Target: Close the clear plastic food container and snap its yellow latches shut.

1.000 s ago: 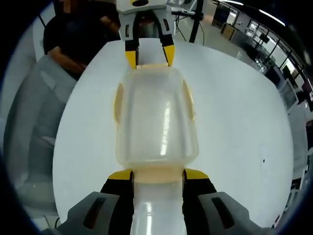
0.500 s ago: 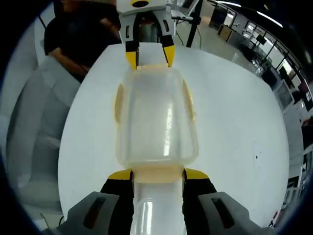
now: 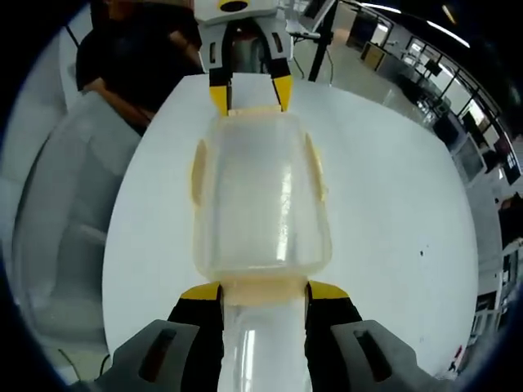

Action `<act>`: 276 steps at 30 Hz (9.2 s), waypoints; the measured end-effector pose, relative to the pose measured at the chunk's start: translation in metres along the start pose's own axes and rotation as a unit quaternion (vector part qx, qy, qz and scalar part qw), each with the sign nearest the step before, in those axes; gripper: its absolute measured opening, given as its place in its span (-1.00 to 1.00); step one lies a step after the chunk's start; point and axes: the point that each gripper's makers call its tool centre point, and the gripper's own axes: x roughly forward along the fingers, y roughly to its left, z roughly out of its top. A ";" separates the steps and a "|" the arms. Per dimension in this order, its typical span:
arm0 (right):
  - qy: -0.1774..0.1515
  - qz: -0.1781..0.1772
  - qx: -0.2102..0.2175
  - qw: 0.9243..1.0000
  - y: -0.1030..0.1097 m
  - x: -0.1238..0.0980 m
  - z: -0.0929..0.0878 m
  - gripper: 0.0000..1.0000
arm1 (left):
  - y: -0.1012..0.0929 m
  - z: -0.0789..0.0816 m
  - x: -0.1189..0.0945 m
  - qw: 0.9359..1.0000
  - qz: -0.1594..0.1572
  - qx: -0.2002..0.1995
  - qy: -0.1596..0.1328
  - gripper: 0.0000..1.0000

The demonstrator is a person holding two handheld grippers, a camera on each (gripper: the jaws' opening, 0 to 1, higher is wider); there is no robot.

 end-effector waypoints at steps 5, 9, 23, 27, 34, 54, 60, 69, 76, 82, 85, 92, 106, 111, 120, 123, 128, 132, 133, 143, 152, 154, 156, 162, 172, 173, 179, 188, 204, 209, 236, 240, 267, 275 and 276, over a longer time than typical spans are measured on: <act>0.000 -0.004 0.001 1.000 0.001 -0.006 -0.005 -0.26 | 0.000 0.008 0.000 1.000 0.002 0.003 0.000 -0.21; 0.000 -0.006 0.003 1.000 0.002 -0.009 -0.011 -0.26 | -0.001 0.014 0.001 1.000 0.002 0.006 -0.001 -0.21; 0.000 -0.009 0.007 1.000 0.004 -0.024 -0.028 -0.26 | 0.001 0.036 0.008 1.000 0.000 0.017 -0.002 -0.21; 0.001 -0.010 0.007 1.000 0.004 -0.027 -0.034 -0.26 | 0.001 0.042 0.011 1.000 0.000 0.018 -0.003 -0.21; -0.002 -0.013 0.013 1.000 0.004 -0.034 -0.044 -0.26 | 0.004 0.053 0.013 1.000 -0.001 0.024 -0.003 -0.21; 0.002 -0.024 0.019 1.000 0.003 -0.053 -0.075 -0.26 | 0.006 0.085 0.031 0.999 -0.004 0.034 -0.008 -0.21; 0.004 -0.027 0.024 0.999 0.003 -0.058 -0.085 -0.26 | 0.008 0.096 0.036 0.999 -0.005 0.038 -0.010 -0.21; 0.004 -0.030 0.033 0.999 0.002 -0.063 -0.100 -0.26 | 0.011 0.109 0.045 0.999 -0.008 0.047 -0.009 -0.21; 0.004 -0.033 0.036 0.999 -0.001 -0.069 -0.113 -0.26 | 0.014 0.121 0.053 0.999 -0.008 0.048 -0.012 -0.21; 0.007 -0.032 0.038 0.999 -0.002 -0.071 -0.123 -0.26 | 0.015 0.129 0.058 0.999 -0.010 0.052 -0.011 -0.21; 0.004 -0.033 0.039 0.999 -0.004 -0.072 -0.128 -0.26 | 0.018 0.133 0.060 0.999 -0.009 0.052 -0.012 -0.21; 0.003 -0.033 0.042 0.999 -0.006 -0.074 -0.138 -0.25 | 0.019 0.141 0.068 0.999 -0.010 0.051 -0.015 -0.21; 0.004 -0.032 0.048 0.998 -0.009 -0.078 -0.159 -0.25 | 0.022 0.158 0.081 0.998 -0.013 0.055 -0.020 -0.21; 0.004 -0.030 0.050 0.998 -0.009 -0.078 -0.166 -0.25 | 0.022 0.162 0.086 0.998 -0.016 0.056 -0.020 -0.21; 0.004 -0.027 0.053 0.998 -0.008 -0.077 -0.174 -0.25 | 0.021 0.167 0.092 0.998 -0.021 0.054 -0.020 -0.21; 0.006 -0.026 0.054 0.998 -0.008 -0.076 -0.177 -0.25 | 0.021 0.168 0.097 0.998 -0.022 0.054 -0.018 -0.21; 0.008 -0.023 0.058 0.998 -0.008 -0.075 -0.184 -0.25 | 0.020 0.171 0.100 0.998 -0.024 0.053 -0.019 -0.21; 0.009 -0.020 0.063 0.998 -0.008 -0.072 -0.187 -0.25 | 0.021 0.172 0.104 0.998 -0.027 0.054 -0.020 -0.21; 0.008 -0.020 0.065 0.998 -0.008 -0.072 -0.188 -0.25 | 0.021 0.172 0.105 0.998 -0.028 0.053 -0.019 -0.21; 0.005 -0.013 0.070 0.997 -0.008 -0.065 -0.189 -0.25 | 0.021 0.169 0.109 0.998 -0.034 0.053 -0.019 -0.21; 0.004 -0.009 0.072 0.997 -0.008 -0.063 -0.191 -0.24 | 0.021 0.167 0.114 0.998 -0.038 0.051 -0.018 -0.20; 0.003 -0.010 0.071 0.997 -0.009 -0.063 -0.191 -0.24 | 0.021 0.166 0.115 0.998 -0.038 0.050 -0.018 -0.20; 0.002 -0.010 0.071 0.997 -0.009 -0.063 -0.191 -0.24 | 0.021 0.165 0.116 0.998 -0.038 0.050 -0.018 -0.20; 0.003 -0.006 0.071 0.997 -0.010 -0.060 -0.191 -0.24 | 0.021 0.164 0.117 0.998 -0.040 0.046 -0.016 -0.20; 0.001 -0.001 0.078 0.997 -0.010 -0.059 -0.193 -0.24 | 0.021 0.163 0.122 0.998 -0.047 0.042 -0.020 -0.21; 0.001 -0.001 0.079 0.997 -0.010 -0.058 -0.193 -0.24 | 0.020 0.162 0.123 0.998 -0.050 0.040 -0.018 -0.21; -0.001 0.001 0.080 0.997 -0.009 -0.057 -0.195 -0.24 | 0.020 0.162 0.125 0.998 -0.052 0.040 -0.017 -0.21; -0.001 0.006 0.084 0.996 -0.009 -0.056 -0.196 -0.24 | 0.020 0.162 0.128 0.998 -0.055 0.035 -0.018 -0.21; -0.002 0.018 0.085 0.996 -0.009 -0.054 -0.197 -0.24 | 0.020 0.163 0.130 0.997 -0.064 0.030 -0.023 -0.21; -0.004 0.017 0.086 0.996 -0.009 -0.054 -0.198 -0.23 | 0.021 0.162 0.131 0.997 -0.063 0.030 -0.025 -0.21; -0.026 -0.011 0.093 0.995 -0.011 -0.075 -0.185 -0.03 | 0.019 0.169 0.113 0.997 -0.046 0.035 -0.042 0.01; -0.028 -0.022 0.123 0.992 -0.015 -0.078 -0.180 -0.04 | 0.021 0.177 0.109 0.998 -0.043 0.012 -0.049 0.00; -0.028 -0.052 0.348 0.936 -0.031 -0.074 -0.163 -0.14 | 0.029 0.182 0.113 0.971 -0.001 -0.237 0.008 0.11; -0.028 -0.063 0.412 0.908 -0.034 -0.072 -0.159 -0.14 | 0.030 0.179 0.114 0.947 0.007 -0.322 0.017 0.09; -0.026 -0.063 0.417 0.906 -0.034 -0.071 -0.160 -0.14 | 0.032 0.180 0.114 0.945 0.010 -0.328 0.015 0.09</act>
